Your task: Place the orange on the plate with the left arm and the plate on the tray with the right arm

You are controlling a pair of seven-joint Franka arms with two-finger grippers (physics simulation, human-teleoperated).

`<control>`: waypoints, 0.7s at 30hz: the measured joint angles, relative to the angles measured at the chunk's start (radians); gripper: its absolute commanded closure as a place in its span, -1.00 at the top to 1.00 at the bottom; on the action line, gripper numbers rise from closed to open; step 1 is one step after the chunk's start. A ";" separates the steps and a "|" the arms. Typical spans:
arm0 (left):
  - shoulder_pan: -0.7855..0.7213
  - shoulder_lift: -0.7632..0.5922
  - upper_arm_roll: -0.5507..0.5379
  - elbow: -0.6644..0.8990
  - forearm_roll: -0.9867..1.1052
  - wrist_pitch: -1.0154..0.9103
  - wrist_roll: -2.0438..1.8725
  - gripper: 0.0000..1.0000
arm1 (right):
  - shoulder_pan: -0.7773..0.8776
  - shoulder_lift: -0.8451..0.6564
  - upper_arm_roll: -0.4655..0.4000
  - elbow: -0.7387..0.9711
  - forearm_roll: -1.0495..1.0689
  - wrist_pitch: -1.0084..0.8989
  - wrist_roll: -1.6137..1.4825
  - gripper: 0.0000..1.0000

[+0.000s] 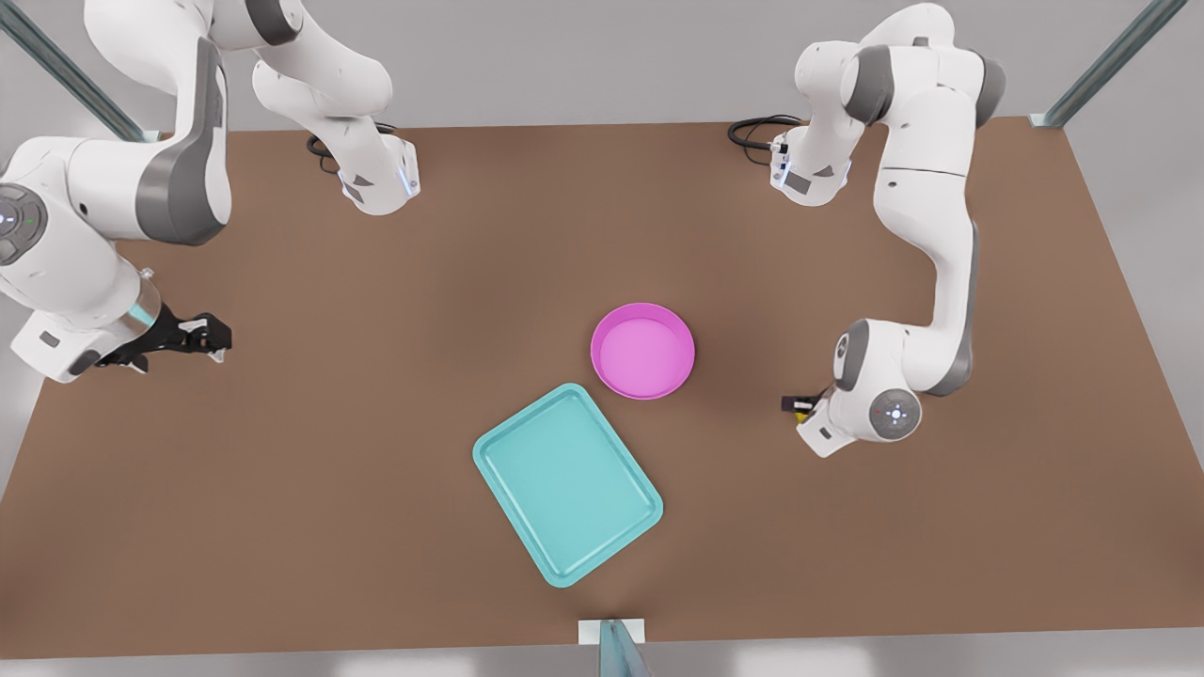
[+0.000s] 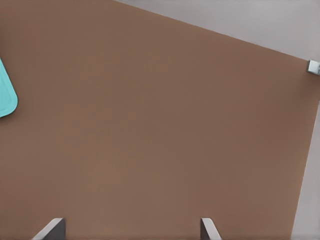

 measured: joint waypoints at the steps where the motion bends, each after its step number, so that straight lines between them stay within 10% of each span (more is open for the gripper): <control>1: 0.000 0.005 0.000 -0.018 0.000 0.028 0.000 1.00 | -0.001 0.000 0.000 0.000 -0.001 0.000 -0.001 1.00; 21: 0.017 0.079 0.013 -0.051 -0.001 0.165 -0.001 1.00 | 0.001 0.011 0.000 0.015 -0.017 0.004 -0.009 1.00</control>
